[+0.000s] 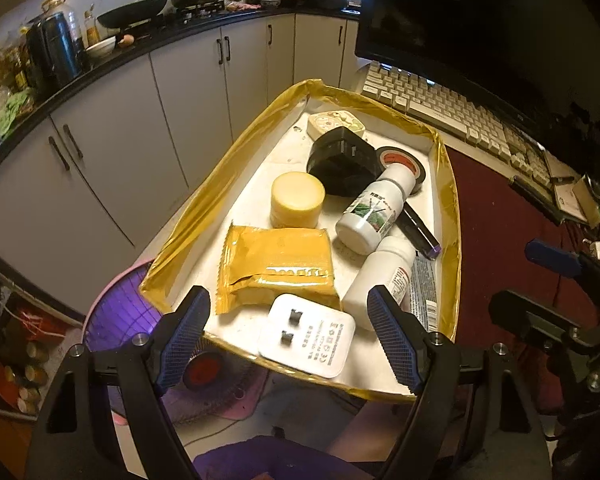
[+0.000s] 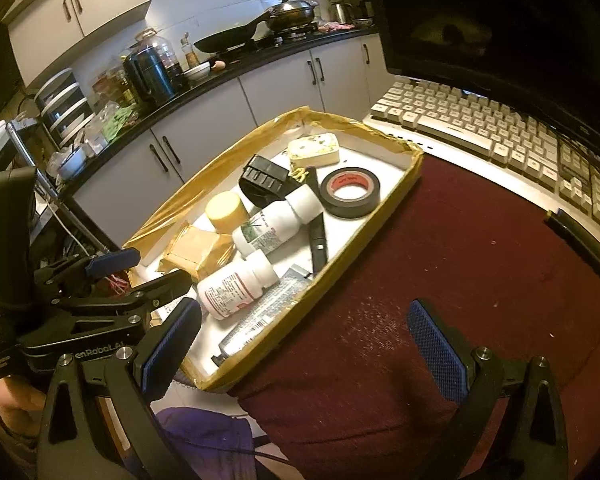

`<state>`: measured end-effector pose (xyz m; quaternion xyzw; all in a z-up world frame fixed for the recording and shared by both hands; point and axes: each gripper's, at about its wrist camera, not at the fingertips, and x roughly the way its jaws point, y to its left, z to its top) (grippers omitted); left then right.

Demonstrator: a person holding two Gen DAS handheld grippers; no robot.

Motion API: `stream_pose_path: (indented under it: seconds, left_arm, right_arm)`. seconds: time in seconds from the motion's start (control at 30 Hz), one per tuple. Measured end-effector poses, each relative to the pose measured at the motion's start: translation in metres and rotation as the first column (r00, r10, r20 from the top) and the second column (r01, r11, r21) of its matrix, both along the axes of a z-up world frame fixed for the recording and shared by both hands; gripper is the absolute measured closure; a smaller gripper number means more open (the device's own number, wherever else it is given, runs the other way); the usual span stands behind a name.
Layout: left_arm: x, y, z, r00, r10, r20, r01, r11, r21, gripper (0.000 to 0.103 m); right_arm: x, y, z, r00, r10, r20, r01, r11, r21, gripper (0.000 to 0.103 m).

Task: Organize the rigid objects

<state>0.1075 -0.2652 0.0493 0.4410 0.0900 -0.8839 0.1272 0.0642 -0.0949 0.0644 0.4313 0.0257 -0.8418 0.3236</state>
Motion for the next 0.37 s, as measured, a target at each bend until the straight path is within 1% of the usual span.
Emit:
stream_pose_path:
  seconds: [0.2,0.37]
  left_arm:
    - [0.0035,-0.0025,0.0053,1.0,0.018,-0.015,-0.017,0.999,0.031,0.022]
    - [0.0037,0.0001,0.0051,1.0,0.018,-0.018,-0.018,0.999,0.03,0.022]
  right_arm:
    - [0.0014,-0.0081,-0.001,1.0,0.028,0.004,-0.028,1.0,-0.005,0.002]
    - [0.0011,-0.0032,-0.0031,1.0,0.015,0.012,-0.015,1.0,-0.015,0.002]
